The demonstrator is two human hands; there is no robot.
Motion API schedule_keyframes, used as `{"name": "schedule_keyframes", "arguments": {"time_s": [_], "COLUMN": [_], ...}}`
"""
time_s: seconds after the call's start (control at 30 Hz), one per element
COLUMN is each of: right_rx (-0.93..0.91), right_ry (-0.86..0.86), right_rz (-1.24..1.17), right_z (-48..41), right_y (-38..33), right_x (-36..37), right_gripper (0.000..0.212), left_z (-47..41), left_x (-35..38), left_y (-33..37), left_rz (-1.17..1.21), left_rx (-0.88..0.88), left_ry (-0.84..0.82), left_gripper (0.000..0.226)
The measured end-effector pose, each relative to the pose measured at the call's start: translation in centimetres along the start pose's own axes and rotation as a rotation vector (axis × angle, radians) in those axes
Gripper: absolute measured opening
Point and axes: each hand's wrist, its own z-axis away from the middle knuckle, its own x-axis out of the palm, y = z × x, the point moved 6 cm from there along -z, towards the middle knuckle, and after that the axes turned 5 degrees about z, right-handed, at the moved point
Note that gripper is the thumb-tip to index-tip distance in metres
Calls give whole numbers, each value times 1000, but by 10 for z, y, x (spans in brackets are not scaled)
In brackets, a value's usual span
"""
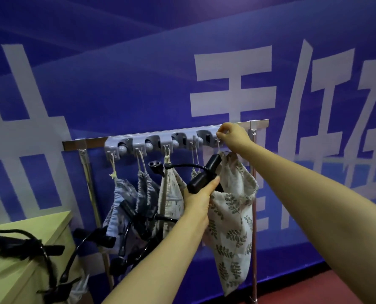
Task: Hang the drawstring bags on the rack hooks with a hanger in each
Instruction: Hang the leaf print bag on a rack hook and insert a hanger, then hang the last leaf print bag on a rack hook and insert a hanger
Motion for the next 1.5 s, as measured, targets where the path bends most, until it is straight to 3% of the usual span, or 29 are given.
{"name": "schedule_keyframes", "arguments": {"time_s": [0.1, 0.17, 0.27, 0.37, 0.47, 0.53, 0.63, 0.73, 0.8, 0.93, 1.03, 1.33, 1.5], "right_rx": [27, 129, 340, 534, 529, 458, 337, 233, 93, -50, -91, -248, -296], "right_ry": [22, 1, -59, -74, -27, 7, 152, 405, 445, 294, 150, -98, -408], "right_rz": [0, -143, -402, -681, -842, -792, -438, -60, -52, -182, -258, -381, -338], "right_z": [-8, -11, -11, 0, 12, 19, 32, 60, 76, 96, 109, 172, 228], "right_y": [9, 17, 25, 30, 28, 24, 17, 0, -21, -67, -112, -267, -349], "right_x": [13, 21, 29, 39, 45, 44, 39, 27, 31, 57, 80, 155, 226], "right_gripper": [12, 11, 9, 13, 14, 25, 26, 26, 19, 16, 25, 33, 34], "left_z": [-10, -15, -19, -18, -12, -10, -5, 0, 8, 33, 48, 67, 93], "left_x": [-2, -5, -10, -10, -10, -10, -9, -13, -17, -28, -53, -214, -330], "left_y": [-7, -12, -13, -15, -17, -22, -28, -33, -30, -16, 7, 135, 189], "left_rz": [-8, -10, -16, -62, -46, -96, -159, -216, -248, -230, -233, -240, -322], "left_rx": [-23, -39, -17, 6, -34, -49, -59, -130, -172, -285, -335, -14, 85], "left_ry": [-16, -25, -88, -266, -365, -362, -339, -279, -238, -263, -221, 74, 268], "left_gripper": [43, 28, 22, 29, 46, 37, 11, 8, 10, 31, 26, 21, 25]}}
